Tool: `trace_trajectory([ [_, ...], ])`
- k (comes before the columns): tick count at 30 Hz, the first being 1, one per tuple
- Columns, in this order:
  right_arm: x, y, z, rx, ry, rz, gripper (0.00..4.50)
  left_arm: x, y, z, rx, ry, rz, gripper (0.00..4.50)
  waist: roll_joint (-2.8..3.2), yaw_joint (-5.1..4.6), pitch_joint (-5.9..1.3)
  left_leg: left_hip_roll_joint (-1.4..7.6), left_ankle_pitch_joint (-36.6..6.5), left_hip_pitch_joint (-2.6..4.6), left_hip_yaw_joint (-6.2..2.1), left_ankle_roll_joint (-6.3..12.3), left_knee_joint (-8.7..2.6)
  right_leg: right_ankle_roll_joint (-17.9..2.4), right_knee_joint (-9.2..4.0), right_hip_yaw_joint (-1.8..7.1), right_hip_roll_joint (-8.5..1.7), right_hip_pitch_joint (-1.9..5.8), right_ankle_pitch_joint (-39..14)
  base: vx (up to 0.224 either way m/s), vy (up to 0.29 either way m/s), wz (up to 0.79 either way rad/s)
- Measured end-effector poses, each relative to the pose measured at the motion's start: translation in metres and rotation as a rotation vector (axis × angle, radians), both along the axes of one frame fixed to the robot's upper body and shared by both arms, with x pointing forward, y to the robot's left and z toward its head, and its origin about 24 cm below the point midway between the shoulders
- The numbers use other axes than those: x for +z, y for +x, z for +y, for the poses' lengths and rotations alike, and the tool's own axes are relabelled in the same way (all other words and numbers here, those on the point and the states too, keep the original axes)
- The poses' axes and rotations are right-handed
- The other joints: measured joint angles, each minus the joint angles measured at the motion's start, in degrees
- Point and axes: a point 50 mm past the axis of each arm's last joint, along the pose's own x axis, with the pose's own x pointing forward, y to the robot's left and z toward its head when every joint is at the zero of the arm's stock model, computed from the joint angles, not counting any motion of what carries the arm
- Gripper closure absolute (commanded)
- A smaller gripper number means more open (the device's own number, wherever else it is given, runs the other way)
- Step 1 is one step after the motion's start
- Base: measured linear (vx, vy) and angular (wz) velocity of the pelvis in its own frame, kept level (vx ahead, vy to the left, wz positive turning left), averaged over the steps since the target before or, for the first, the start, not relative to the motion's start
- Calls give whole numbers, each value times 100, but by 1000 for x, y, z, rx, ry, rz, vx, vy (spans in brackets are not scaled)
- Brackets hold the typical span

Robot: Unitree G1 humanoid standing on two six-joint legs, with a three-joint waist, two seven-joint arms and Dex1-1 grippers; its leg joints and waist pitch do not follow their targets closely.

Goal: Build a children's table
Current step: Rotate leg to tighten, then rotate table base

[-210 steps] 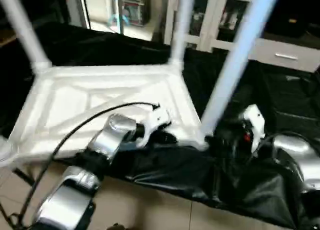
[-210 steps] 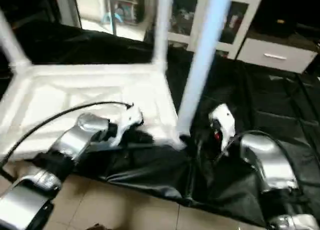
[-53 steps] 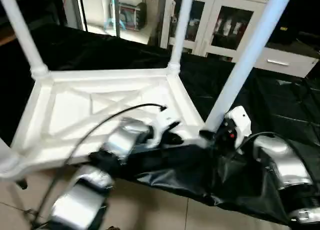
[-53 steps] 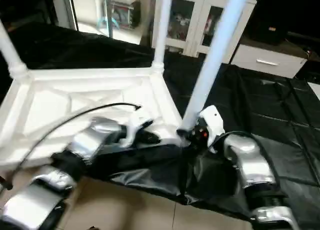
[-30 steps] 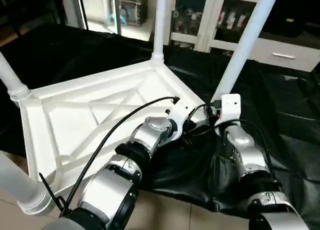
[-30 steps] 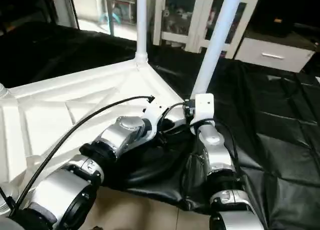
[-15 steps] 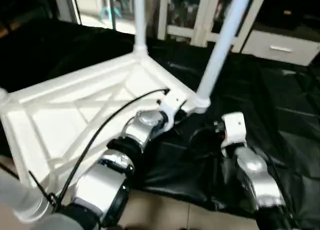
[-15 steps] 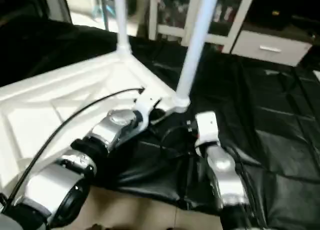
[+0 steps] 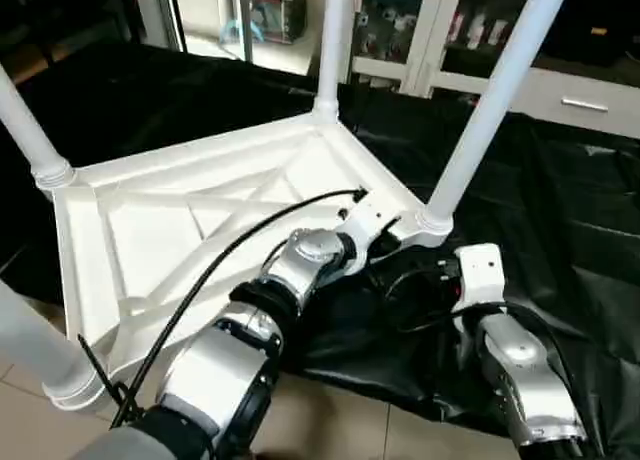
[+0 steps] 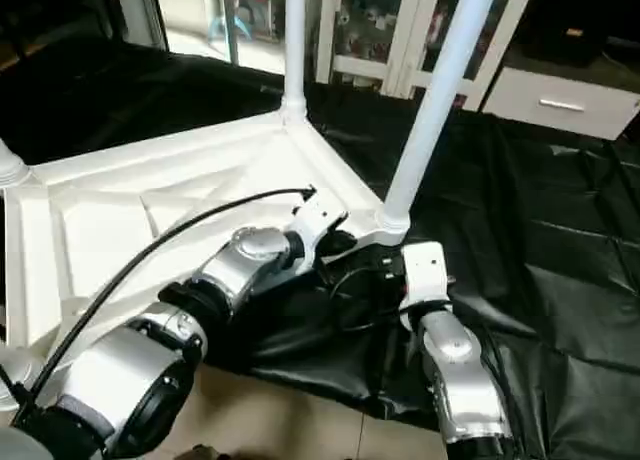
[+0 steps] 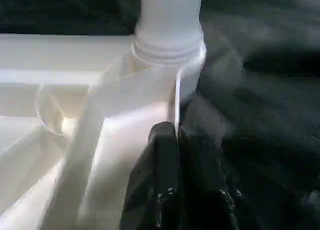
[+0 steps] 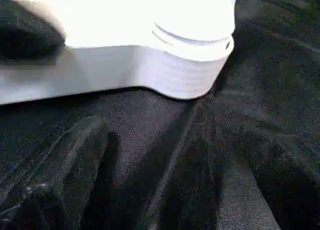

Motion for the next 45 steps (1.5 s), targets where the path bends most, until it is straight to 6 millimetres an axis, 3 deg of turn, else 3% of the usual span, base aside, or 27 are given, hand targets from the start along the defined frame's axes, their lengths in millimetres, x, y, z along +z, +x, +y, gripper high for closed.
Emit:
trace_trajectory([
  [3,2,0,1,6,1,-6,0,20,6,-4,-16,-61,-73,362,-2,-12,-1,-2,2,1,2,8,2,0,-2,3,-2,2,-1,0,0,0],
  [8,5,1,4,23,3,-10,0,27,12,9,15,-85,-99,342,-3,-52,-1,3,8,7,1,14,2,1,4,1,2,1,-1,0,0,0],
  [9,5,1,6,35,7,-6,0,29,14,15,18,-93,-100,318,-2,-67,-1,4,0,10,1,1,2,1,6,0,2,1,0,0,0,0],
  [12,8,4,11,75,26,-6,0,36,13,42,-34,-94,-104,318,-3,-141,-1,9,2,14,0,0,2,0,13,-1,4,0,0,0,0,0],
  [18,13,8,14,97,42,-20,0,17,-24,100,-139,80,59,318,-19,-152,7,25,9,11,5,8,2,-4,15,-7,14,-5,-4,0,0,0],
  [23,16,8,15,117,61,-25,0,19,-48,116,-195,150,127,318,-29,-132,13,22,12,17,8,-29,3,-5,22,4,14,7,-4,0,0,0],
  [30,29,1,11,242,96,-46,0,25,-82,134,-256,298,240,318,-31,-194,14,29,27,45,0,-56,1,17,84,16,26,-1,-17,0,0,0],
  [38,26,-3,11,249,109,-29,0,15,-74,141,-117,396,227,318,-30,-196,14,34,32,52,-10,-67,0,44,95,23,40,3,-33,0,0,0],
  [45,29,-3,12,255,122,-41,0,15,-40,136,37,431,131,318,-40,-216,16,32,32,50,-19,-66,0,45,94,30,48,2,-32,0,0,0],
])
